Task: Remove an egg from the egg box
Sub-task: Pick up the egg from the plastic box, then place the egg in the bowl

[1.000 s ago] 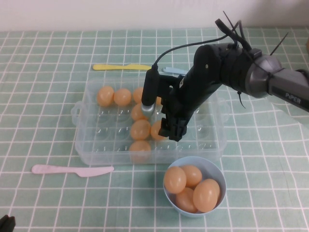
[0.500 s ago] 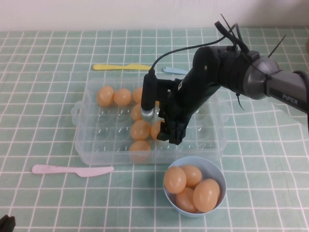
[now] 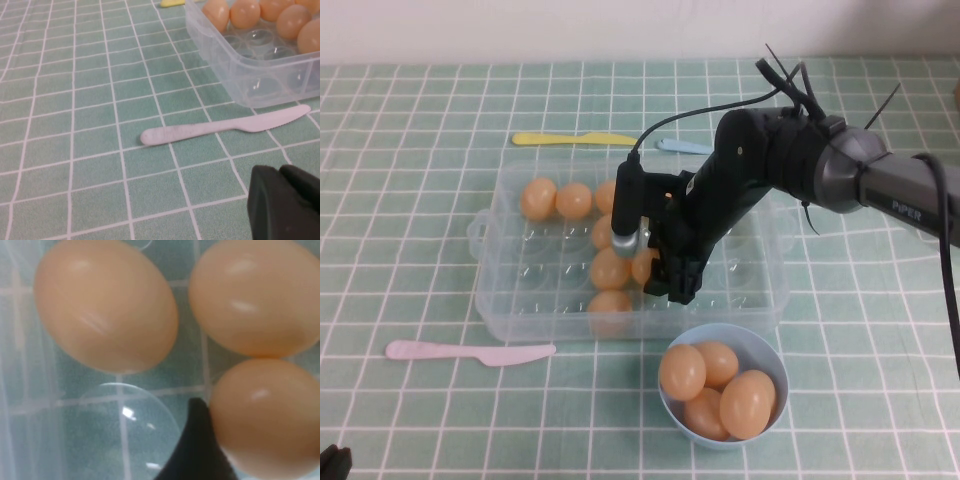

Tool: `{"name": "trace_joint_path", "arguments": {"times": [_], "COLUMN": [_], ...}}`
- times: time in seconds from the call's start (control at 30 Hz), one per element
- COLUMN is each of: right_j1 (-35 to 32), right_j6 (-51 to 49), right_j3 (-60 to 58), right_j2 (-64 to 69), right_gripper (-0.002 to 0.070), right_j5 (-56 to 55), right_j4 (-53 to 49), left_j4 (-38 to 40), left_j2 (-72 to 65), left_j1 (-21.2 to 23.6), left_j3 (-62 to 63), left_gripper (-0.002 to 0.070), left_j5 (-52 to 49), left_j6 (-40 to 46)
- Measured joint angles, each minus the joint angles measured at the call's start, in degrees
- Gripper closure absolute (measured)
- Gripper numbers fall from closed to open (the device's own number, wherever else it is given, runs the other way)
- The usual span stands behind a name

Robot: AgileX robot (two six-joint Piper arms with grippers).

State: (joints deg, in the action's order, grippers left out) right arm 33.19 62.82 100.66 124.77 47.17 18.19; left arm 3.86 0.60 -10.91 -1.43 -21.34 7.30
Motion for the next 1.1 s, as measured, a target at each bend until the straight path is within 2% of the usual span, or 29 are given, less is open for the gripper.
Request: {"name": "trace_joint_path", "arguments": {"times": [0.3,0.4,0.47,0.67,0.8,0.9,1.1], "right_j1": [0.0,0.0,0.0,0.51,1.27,2.22,4.1], "right_j6": [-2.53,-5.43,-9.66,-40.54,-56.74,-61.21,-62.36], "right_j3": [0.0,0.0,0.0,-0.45,-5.04,-10.95,-20.15], "right_j2": [-0.98,-2.76,-4.11,-13.11,-20.8,-26.19,-31.63], "right_gripper": [0.0283,0.0285,0.0285,0.0286,0.0286,0.0286,0.0288], "right_j5": [0.13,0.48,0.92,6.81,11.83,13.9,15.03], "right_j4": [-0.35,-0.83,-1.49,-10.66,-15.27,-16.11,-12.11], "left_j4": [0.0,0.0,0.0,0.0,0.0,0.0,0.0], "left_j2": [0.0,0.0,0.0,0.0,0.0,0.0,0.0], "left_j1": [0.0,0.0,0.0,0.0,0.0,0.0,0.0], "left_j3": [0.0,0.0,0.0,0.0,0.0,0.0,0.0], "left_gripper": [0.0679,0.0679,0.0679,0.0679,0.0679,0.0679,0.0679], "left_j5": [0.0,0.0,0.0,0.0,0.0,0.0,0.0], "left_j6": [0.0,0.0,0.0,0.0,0.0,0.0,0.0]}}
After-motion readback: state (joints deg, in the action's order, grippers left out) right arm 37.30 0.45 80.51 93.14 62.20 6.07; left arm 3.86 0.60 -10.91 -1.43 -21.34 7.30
